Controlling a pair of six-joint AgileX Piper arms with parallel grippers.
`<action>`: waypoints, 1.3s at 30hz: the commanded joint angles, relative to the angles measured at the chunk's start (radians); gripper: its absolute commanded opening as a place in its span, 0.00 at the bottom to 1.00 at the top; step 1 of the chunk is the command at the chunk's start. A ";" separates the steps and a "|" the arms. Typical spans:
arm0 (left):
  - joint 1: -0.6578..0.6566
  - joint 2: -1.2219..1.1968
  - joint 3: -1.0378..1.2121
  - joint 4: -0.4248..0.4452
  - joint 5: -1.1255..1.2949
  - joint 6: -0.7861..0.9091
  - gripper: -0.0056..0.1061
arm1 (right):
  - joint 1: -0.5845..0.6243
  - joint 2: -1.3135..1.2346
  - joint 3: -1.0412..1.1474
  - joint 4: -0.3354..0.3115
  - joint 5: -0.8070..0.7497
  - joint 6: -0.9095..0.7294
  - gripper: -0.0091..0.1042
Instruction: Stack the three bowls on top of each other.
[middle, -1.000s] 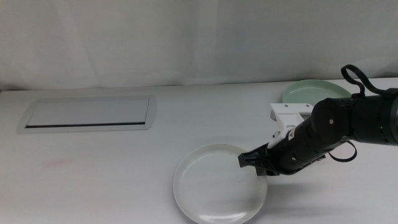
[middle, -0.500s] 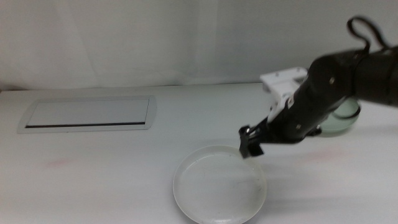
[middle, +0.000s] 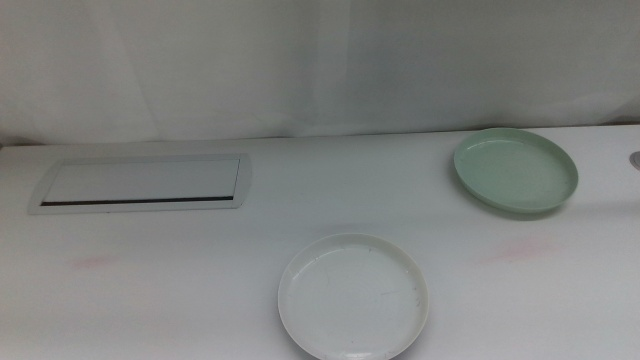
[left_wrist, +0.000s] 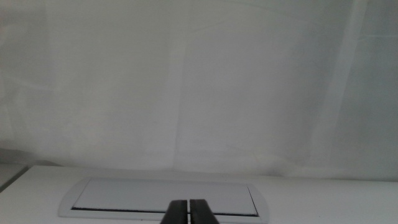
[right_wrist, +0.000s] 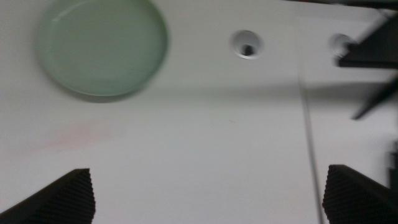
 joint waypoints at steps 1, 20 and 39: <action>0.000 -0.038 0.029 -0.004 -0.005 -0.008 0.02 | -0.031 -0.087 -0.004 -0.031 0.068 0.002 0.99; 0.000 -0.038 0.029 -0.004 -0.020 -0.008 0.02 | -0.028 0.087 -0.004 0.038 -0.085 0.017 0.99; 0.000 -0.038 0.029 -0.004 -0.016 -0.008 0.02 | -0.186 0.539 -0.017 0.283 -0.372 -0.128 0.99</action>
